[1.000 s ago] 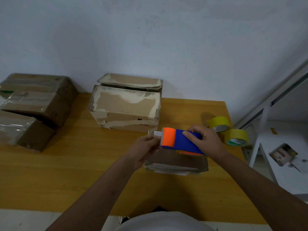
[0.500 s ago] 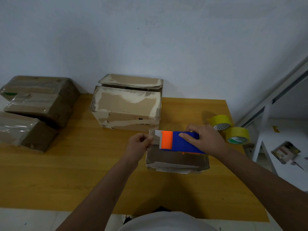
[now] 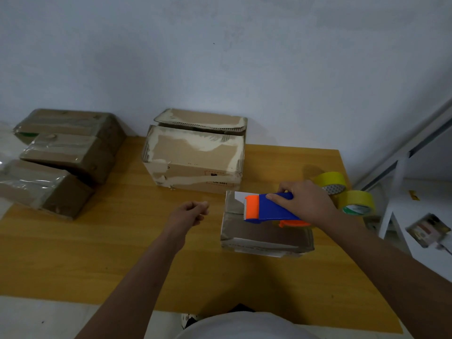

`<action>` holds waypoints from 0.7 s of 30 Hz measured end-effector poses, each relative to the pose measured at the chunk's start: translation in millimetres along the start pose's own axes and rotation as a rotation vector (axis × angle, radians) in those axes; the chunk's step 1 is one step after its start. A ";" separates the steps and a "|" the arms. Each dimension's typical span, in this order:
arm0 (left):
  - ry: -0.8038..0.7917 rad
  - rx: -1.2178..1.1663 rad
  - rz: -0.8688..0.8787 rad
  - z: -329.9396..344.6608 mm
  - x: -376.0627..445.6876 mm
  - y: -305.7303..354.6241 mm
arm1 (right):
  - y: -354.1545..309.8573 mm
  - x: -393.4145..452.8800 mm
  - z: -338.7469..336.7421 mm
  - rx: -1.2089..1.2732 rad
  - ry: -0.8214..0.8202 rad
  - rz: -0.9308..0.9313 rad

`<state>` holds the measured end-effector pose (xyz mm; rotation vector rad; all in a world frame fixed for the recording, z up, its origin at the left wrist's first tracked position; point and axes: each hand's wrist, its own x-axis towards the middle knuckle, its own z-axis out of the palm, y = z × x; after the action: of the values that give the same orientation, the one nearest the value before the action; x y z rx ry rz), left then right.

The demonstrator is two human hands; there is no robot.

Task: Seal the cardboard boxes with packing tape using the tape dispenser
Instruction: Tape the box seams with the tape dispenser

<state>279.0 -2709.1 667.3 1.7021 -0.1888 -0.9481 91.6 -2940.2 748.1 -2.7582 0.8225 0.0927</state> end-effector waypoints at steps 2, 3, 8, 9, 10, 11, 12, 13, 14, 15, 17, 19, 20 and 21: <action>0.019 -0.024 -0.026 2.3 0.0 -6.6 | -2.3 1.4 2.1 0.006 0.004 0.009; 0.041 -0.031 -0.027 3.3 0.6 -9.9 | -3.8 2.5 3.9 0.009 0.007 0.016; 0.149 0.000 -0.033 9.3 5.3 -19.1 | -9.9 10.2 14.9 -0.052 0.033 0.042; 0.154 0.004 -0.039 9.9 6.2 -20.8 | -10.9 11.6 16.6 -0.071 0.037 0.049; 0.155 0.007 -0.043 10.4 7.4 -22.6 | -11.8 13.0 18.2 -0.086 0.042 0.055; 0.157 0.013 -0.047 10.8 8.8 -24.3 | -12.3 14.1 19.7 -0.095 0.045 0.061; 0.161 0.020 -0.049 11.5 10.1 -25.9 | -12.5 14.9 21.1 -0.101 0.049 0.065; 0.165 0.024 -0.052 12.2 11.4 -26.9 | -12.4 15.1 22.0 -0.105 0.051 0.069; 0.169 0.026 -0.056 13.2 12.8 -28.0 | -12.1 15.4 22.9 -0.106 0.052 0.071; 0.171 0.030 -0.061 14.0 13.9 -28.9 | -11.7 15.4 23.8 -0.104 0.051 0.072; 0.165 0.041 -0.071 15.6 15.8 -31.6 | -11.0 15.1 25.2 -0.104 0.037 0.072; 0.154 0.052 -0.076 19.3 18.0 -35.3 | -10.8 14.4 26.1 -0.106 0.018 0.075; 0.143 0.067 -0.077 22.9 18.8 -37.2 | -10.5 14.0 26.2 -0.103 0.015 0.078; 0.125 0.093 -0.076 27.8 19.9 -39.0 | -10.2 13.7 26.0 -0.102 0.015 0.079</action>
<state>260.6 -2726.7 622.1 1.8590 -0.0869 -0.8969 109.0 -2932.3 723.6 -2.8237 0.9569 0.1325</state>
